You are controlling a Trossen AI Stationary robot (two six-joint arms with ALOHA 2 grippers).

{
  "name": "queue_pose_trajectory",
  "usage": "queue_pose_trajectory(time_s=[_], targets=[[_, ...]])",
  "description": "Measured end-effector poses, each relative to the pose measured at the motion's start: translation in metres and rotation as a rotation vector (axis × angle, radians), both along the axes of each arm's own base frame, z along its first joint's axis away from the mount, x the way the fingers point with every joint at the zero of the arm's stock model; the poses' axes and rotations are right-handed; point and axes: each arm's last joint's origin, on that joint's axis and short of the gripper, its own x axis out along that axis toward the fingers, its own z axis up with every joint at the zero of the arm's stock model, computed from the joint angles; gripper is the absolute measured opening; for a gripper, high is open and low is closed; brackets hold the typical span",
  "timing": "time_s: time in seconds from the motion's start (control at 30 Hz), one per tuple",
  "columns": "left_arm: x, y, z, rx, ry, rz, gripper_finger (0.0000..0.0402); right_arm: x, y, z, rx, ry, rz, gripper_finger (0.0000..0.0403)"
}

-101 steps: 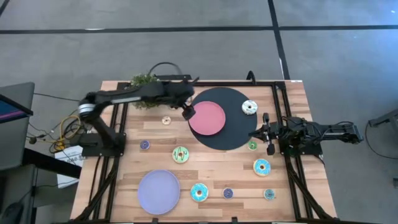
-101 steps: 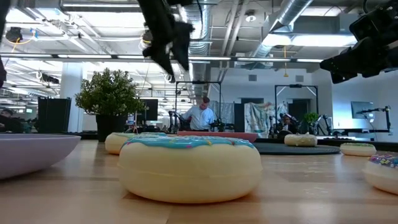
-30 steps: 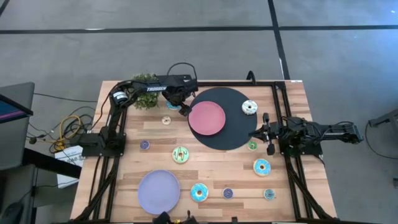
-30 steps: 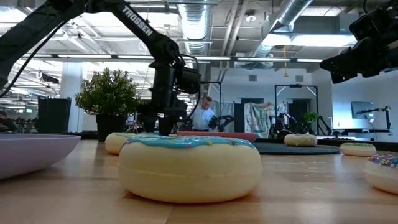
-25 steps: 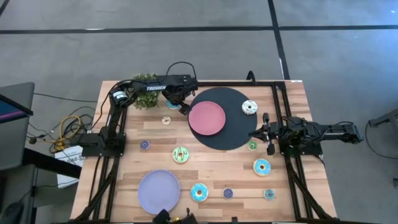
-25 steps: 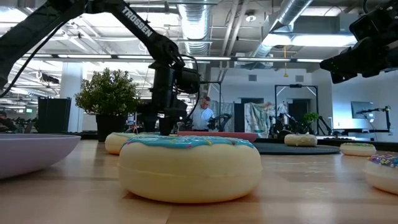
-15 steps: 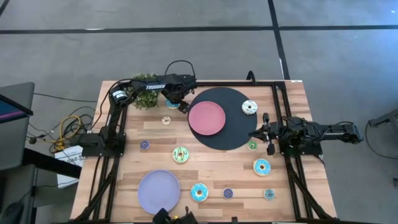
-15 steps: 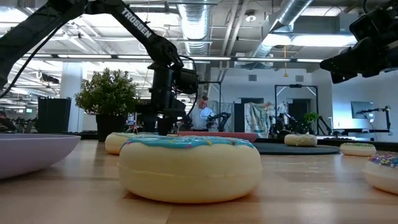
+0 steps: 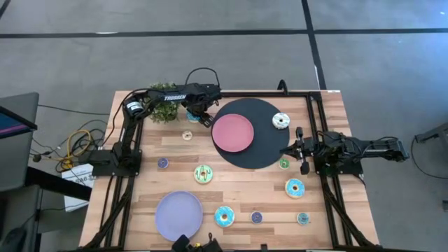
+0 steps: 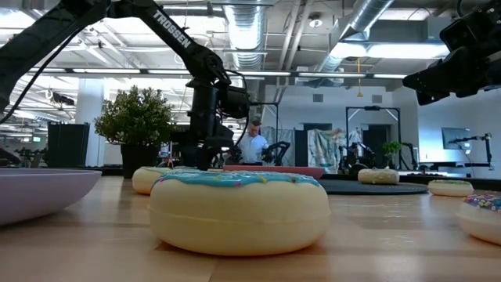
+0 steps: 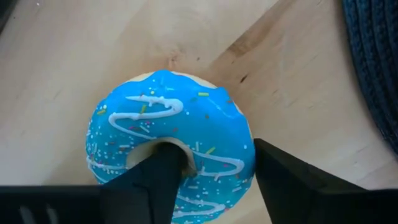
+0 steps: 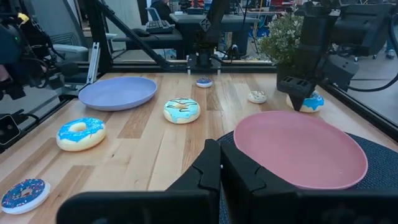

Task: Pick & Place donuts
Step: Put the big blue donut on the pink plate

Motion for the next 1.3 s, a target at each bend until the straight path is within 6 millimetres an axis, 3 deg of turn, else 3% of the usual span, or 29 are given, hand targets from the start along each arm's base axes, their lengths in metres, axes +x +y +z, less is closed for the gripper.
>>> queue_pose_trajectory(time_s=[0.27, 0.63, 1.0, 1.13, 1.3], targets=[[0.0, 0.0, 0.0, -0.003, 0.004, -0.01, 0.015, 0.0, 0.0, 0.0, 0.0, 0.0, 0.0, 0.0], [0.0, -0.002, 0.001, -0.006, 0.007, -0.012, 0.0148, 0.0, 0.0, 0.0, 0.0, 0.0, 0.0, 0.0], [0.018, -0.003, 0.04, 0.046, -0.016, -0.055, 0.0149, 0.0, 0.0, 0.0, 0.0, 0.0, 0.0, 0.0], [0.036, -0.018, 0.059, 0.073, -0.061, -0.119, 0.0149, 0.0, 0.0, 0.0, 0.0, 0.0, 0.0, 0.0], [0.066, -0.059, 0.077, 0.121, -0.15, -0.23, 0.0149, 0.0, 0.0, 0.0, 0.0, 0.0, 0.0, 0.0]])
